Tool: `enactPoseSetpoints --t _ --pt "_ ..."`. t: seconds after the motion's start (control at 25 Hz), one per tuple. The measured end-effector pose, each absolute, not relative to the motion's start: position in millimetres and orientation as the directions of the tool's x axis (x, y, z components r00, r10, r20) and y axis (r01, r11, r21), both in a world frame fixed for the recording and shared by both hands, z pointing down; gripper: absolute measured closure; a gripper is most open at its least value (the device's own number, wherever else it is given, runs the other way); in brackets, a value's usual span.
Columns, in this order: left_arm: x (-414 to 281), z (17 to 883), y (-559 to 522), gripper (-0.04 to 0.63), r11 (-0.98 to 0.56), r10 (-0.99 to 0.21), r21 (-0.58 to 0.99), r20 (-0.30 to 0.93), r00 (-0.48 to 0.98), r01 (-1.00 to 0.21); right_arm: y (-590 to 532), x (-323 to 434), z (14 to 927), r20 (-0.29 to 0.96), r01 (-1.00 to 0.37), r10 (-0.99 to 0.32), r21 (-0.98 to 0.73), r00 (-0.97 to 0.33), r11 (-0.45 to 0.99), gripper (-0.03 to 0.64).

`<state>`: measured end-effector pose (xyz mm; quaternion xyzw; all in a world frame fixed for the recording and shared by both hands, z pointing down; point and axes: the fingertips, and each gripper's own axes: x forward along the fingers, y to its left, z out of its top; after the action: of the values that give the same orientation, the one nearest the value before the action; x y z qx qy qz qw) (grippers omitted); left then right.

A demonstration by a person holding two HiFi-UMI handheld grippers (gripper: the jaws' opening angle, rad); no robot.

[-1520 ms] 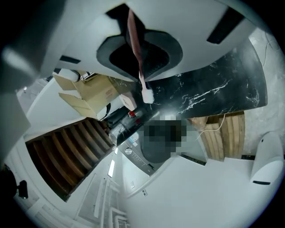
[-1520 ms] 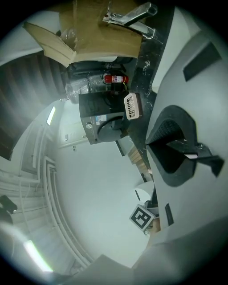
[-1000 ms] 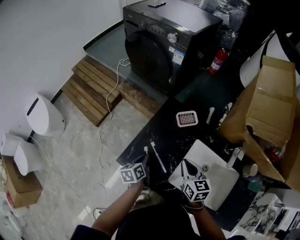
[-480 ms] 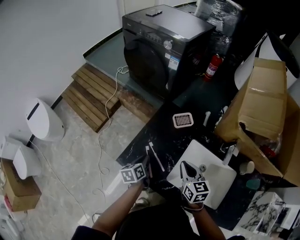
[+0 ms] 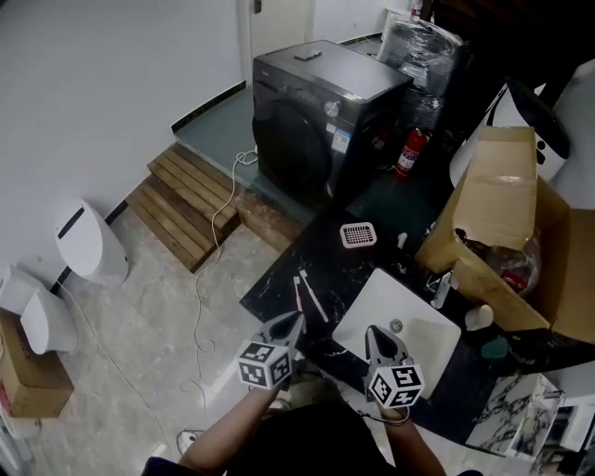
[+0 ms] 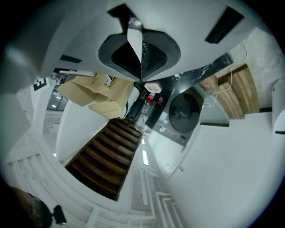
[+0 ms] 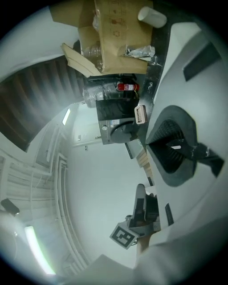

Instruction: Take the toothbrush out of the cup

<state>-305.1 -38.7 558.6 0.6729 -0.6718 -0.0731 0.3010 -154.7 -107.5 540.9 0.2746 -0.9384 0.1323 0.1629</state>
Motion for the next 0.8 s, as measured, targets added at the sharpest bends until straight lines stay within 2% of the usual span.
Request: enactPoseSetpoints --t 0.24,0.56,0.68,0.8 --pt "-256 502 26 0.571 -0.048 -0.975 0.422 0.177 0.134 -0.905 -51 -97 523 0.407 -0.617 -0.532 -0.106 -0.743 0.78 0.603" --pt "-201 487 57 0.571 -0.128 -0.97 0.418 0.137 0.202 -0.899 -15 -11 507 0.427 -0.716 -0.627 -0.069 -0.651 0.695 0.603" --pt "-176 475 60 0.571 -0.158 -0.965 0.367 0.138 0.221 -0.917 -13 16 497 0.397 -0.734 -0.659 -0.057 -0.639 0.677 0.603" --pt "-138 461 52 0.571 -0.203 -0.958 0.337 0.125 0.258 -0.919 -17 55 474 0.316 -0.77 -0.718 -0.073 -0.62 0.634 0.603"
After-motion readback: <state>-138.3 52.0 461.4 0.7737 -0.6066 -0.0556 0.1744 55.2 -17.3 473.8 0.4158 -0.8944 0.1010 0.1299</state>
